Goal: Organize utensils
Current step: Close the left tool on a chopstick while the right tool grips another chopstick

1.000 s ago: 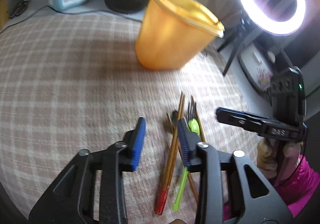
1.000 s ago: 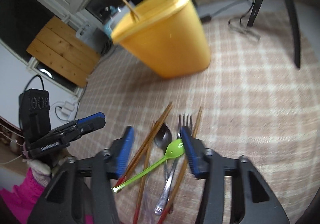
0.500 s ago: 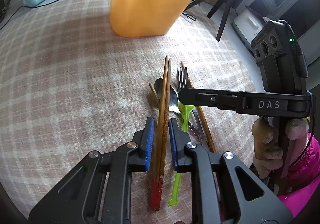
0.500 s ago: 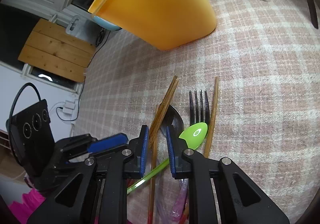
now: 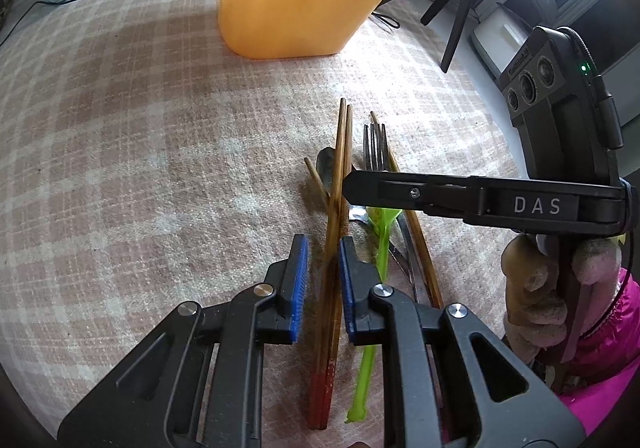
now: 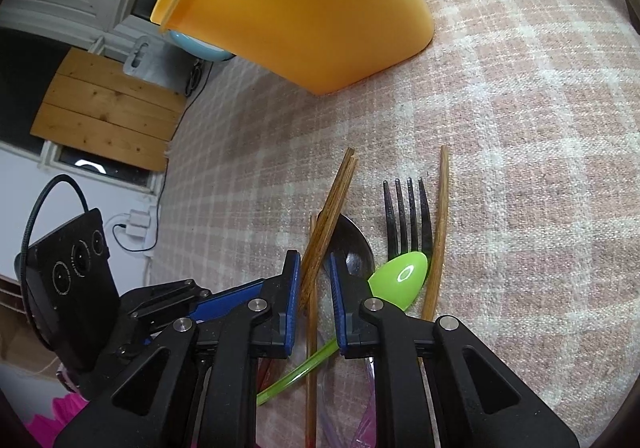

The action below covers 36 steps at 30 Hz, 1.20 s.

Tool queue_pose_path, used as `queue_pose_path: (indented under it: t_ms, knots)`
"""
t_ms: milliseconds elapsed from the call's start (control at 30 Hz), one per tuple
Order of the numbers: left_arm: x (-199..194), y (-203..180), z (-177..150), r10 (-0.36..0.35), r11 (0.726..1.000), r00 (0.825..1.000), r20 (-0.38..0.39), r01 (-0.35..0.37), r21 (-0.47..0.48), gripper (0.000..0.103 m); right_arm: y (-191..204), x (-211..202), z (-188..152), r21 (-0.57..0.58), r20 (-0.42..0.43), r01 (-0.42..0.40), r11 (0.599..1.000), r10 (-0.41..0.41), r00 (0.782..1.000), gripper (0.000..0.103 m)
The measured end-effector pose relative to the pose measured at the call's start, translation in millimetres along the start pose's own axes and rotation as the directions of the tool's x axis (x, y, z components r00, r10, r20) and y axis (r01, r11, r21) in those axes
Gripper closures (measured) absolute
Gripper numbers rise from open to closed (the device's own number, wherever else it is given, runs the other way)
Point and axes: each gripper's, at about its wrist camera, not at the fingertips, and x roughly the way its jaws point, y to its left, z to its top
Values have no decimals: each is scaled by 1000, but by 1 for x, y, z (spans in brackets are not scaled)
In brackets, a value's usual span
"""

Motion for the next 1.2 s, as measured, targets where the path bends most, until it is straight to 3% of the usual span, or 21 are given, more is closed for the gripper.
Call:
queue_pose_path:
  t_ms: [200, 633, 767, 1200]
  knots:
    - [8, 3, 2, 14, 1000, 1000, -9, -14, -2, 89, 2, 7, 1, 16, -7, -1, 1000, 1, 1000, 96]
    - [22, 5, 9, 40, 999, 999, -31, -40, 0, 89, 1, 18, 8, 28, -33, 2, 1000, -1, 999, 96]
    - [24, 8, 10, 37, 999, 999, -24, -38, -11, 97, 4, 21, 8, 22, -37, 6, 1000, -5, 999, 95]
    - [9, 29, 3, 28, 997, 999, 19, -27, -66, 99, 22, 24, 5, -32, -49, 35, 999, -37, 998, 96]
